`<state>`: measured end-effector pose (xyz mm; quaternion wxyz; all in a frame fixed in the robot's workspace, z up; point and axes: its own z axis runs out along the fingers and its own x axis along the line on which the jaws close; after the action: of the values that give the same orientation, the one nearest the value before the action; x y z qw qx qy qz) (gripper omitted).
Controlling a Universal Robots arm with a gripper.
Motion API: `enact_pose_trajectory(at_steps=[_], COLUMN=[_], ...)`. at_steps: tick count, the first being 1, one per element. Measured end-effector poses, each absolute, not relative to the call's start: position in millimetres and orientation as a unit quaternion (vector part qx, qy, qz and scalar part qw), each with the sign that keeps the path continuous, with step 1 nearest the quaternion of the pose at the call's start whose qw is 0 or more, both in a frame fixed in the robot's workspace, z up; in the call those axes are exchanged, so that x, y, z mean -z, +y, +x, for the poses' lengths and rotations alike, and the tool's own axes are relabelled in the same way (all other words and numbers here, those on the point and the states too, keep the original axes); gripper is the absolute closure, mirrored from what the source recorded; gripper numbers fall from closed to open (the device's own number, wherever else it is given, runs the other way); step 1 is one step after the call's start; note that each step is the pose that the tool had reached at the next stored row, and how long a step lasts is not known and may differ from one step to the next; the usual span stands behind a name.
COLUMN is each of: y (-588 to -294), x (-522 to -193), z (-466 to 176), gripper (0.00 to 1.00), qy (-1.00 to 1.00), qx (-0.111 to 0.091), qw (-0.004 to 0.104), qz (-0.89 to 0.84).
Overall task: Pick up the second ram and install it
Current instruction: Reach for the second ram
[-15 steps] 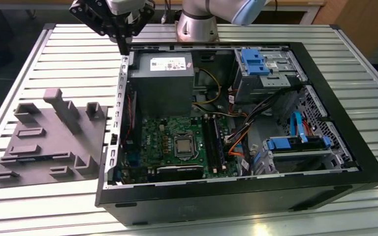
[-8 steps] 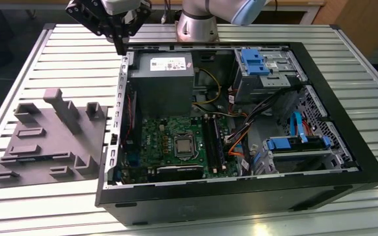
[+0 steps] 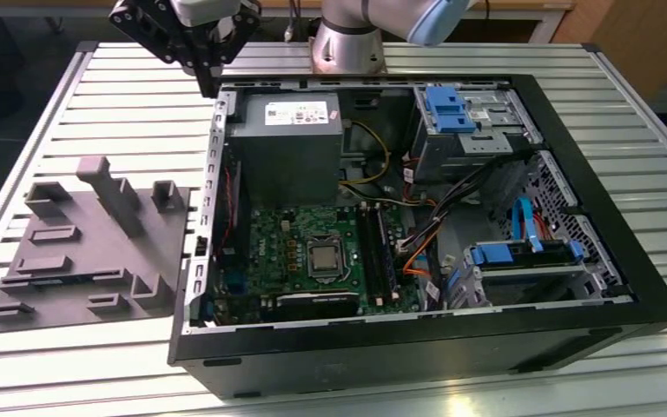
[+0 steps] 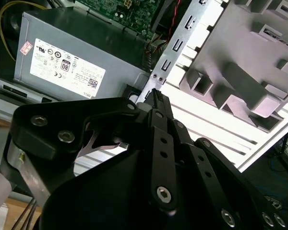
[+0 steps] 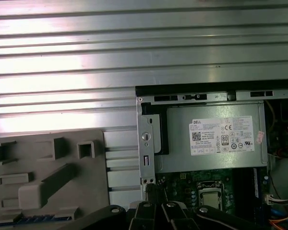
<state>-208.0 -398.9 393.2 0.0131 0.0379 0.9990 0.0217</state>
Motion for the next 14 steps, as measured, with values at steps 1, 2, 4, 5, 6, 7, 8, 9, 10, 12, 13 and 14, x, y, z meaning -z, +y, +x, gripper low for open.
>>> enact_pose_trajectory(at_steps=[1,2,4,5,6,7,8,9,10,12,13,14], y=[-398.9,-399.0,-398.9,-398.9,-398.9,-398.9,-398.9,-398.9,-398.9,-398.9,-398.9,-398.9], x=[-393.2,-393.2,-393.2,-393.2,-393.2,-393.2,-393.2,-393.2,-393.2,-393.2,-393.2,-393.2], z=[-208.7,-209.3,-210.6,-211.3,-211.9,-212.6,-213.3,-213.9,-214.4,-215.6,-216.0,-216.3], gripper=[0.89,0.89,0.89,0.89,0.89,0.89,0.89,0.89,0.89,0.89,0.89,0.89], qy=[0.999,0.999,0.999,0.999,0.999,0.999,0.999,0.999,0.999,0.999,0.999,0.999], qx=[-0.022,-0.022,-0.022,-0.022,-0.022,-0.022,-0.022,-0.022,-0.022,-0.022,-0.022,-0.022], qw=[0.013,0.013,0.013,0.013,0.013,0.013,0.013,0.013,0.013,0.013,0.013,0.013], qz=[0.038,0.038,0.038,0.038,0.038,0.038,0.038,0.038,0.038,0.038,0.038,0.038])
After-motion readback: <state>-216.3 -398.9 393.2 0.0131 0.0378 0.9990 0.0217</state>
